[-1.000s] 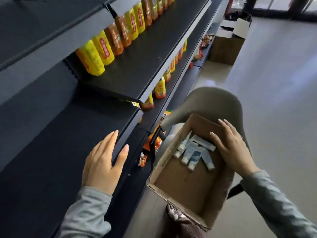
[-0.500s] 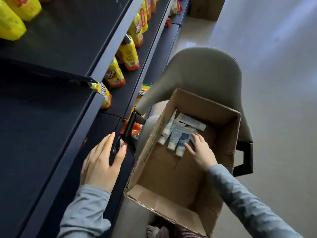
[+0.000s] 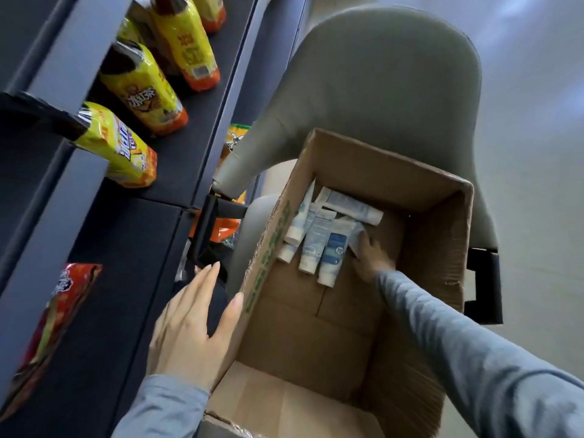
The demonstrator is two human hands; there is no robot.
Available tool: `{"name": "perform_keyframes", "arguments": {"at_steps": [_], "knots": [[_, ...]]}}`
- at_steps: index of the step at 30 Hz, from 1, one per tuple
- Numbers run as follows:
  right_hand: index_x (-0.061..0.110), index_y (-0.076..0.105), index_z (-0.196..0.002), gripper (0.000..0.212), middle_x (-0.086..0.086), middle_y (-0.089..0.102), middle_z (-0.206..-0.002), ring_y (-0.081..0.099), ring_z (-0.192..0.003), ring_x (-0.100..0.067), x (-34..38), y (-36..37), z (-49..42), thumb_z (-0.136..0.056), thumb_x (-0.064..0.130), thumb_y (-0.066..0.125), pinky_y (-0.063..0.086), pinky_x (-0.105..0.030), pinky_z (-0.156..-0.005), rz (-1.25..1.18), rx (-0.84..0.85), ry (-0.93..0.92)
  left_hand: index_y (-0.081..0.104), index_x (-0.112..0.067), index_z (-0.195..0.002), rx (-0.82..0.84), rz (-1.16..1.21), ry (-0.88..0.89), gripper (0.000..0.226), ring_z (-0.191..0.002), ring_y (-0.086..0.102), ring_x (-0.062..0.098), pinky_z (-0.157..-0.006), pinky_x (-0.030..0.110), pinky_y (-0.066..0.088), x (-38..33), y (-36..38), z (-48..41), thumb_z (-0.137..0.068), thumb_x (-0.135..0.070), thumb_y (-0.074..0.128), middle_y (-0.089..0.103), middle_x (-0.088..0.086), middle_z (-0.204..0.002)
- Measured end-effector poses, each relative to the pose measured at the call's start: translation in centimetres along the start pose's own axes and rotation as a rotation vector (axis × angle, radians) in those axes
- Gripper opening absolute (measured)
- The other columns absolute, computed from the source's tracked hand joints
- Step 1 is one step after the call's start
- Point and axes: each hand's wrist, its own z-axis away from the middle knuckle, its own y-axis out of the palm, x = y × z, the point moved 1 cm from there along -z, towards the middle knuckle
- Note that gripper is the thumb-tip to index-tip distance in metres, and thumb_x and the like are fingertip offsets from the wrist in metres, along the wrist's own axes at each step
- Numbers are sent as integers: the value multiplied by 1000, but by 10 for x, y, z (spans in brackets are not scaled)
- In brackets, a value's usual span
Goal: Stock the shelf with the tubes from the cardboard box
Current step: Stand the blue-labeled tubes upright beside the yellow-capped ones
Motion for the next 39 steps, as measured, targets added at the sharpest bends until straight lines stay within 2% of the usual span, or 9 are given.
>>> {"name": "perform_keyframes", "arguments": {"at_steps": [7, 11, 14, 17, 21, 25, 31, 34, 39], "knots": [[16, 19, -144, 64, -18, 31, -141, 37, -127, -41, -2, 8, -12, -90, 8, 52, 40, -45, -97, -30, -141, 23, 39, -31, -138, -11, 106, 48, 68, -132, 31, 5, -103, 30, 27, -11, 9, -13, -75, -58, 33, 40, -15, -142], [10, 27, -140, 63, -18, 40, -139, 44, -125, -38, -4, 10, -4, -87, 14, 60, 40, -43, -99, -284, -140, 98, 43, -28, -136, -38, 166, 94, 82, -121, 31, -3, -100, 27, 28, -16, 7, -15, -68, -69, 23, 41, -20, -132], [4, 37, -134, 57, -19, 50, -133, 53, -118, -36, -11, 8, 16, -86, 15, 65, 47, -41, -95, -609, -121, 156, 46, -24, -134, -55, 220, 119, 71, -121, 35, 1, -100, 23, 25, -20, 4, -14, -76, -61, 32, 40, -21, -126], [3, 43, -131, 51, -18, 59, -118, 64, -94, -29, -19, -2, 43, -88, 18, 65, 53, -37, -69, -985, -23, 213, 48, -22, -133, -63, 255, 125, 57, -122, 42, 13, -100, 23, 26, -23, 3, -13, -81, -45, 37, 43, -18, -126], [2, 54, -121, 34, -10, 68, -87, 67, -66, -16, -17, -18, 78, -94, 22, 56, 51, -27, -51, -1374, 177, 96, 51, -23, -128, -82, 343, 153, 52, -117, 41, 1, -94, 1, 23, -30, 3, -13, -84, -47, 38, 46, -18, -125], [1, 58, -118, 35, -15, 71, -101, 71, -84, -18, -3, -30, 106, -90, 23, 57, 56, -25, -60, -1637, 354, -29, 55, -28, -121, -44, 441, 183, 54, -111, 46, -7, -90, 0, 30, -40, 8, -10, -81, -55, 33, 49, -30, -115], [7, 60, -117, 58, -17, 68, -112, 70, -94, -24, 29, -39, 144, -66, 26, 79, 59, -30, -62, -1887, 666, -36, 56, -24, -123, 70, 514, 38, 47, -115, 52, 6, -99, 25, 40, -44, 24, -7, -87, -52, 44, 58, -15, -116], [11, 66, -112, 73, -15, 70, -108, 71, -92, -23, 39, -37, 159, -46, 27, 94, 59, -32, -57, -1877, 814, -104, 61, -23, -114, 130, 688, -83, 48, -108, 55, -2, -91, 13, 40, -51, 28, -9, -77, -48, 45, 62, -15, -110], [20, 75, -97, 29, -9, 71, -104, 70, -95, -18, 47, -25, 165, -73, 37, 75, 58, -27, -61, -1731, 824, -205, 65, -11, -86, 65, 957, -173, 7, -66, 58, -12, -64, 4, 43, -56, 30, -13, -86, -10, 58, 65, -7, -80]]}}
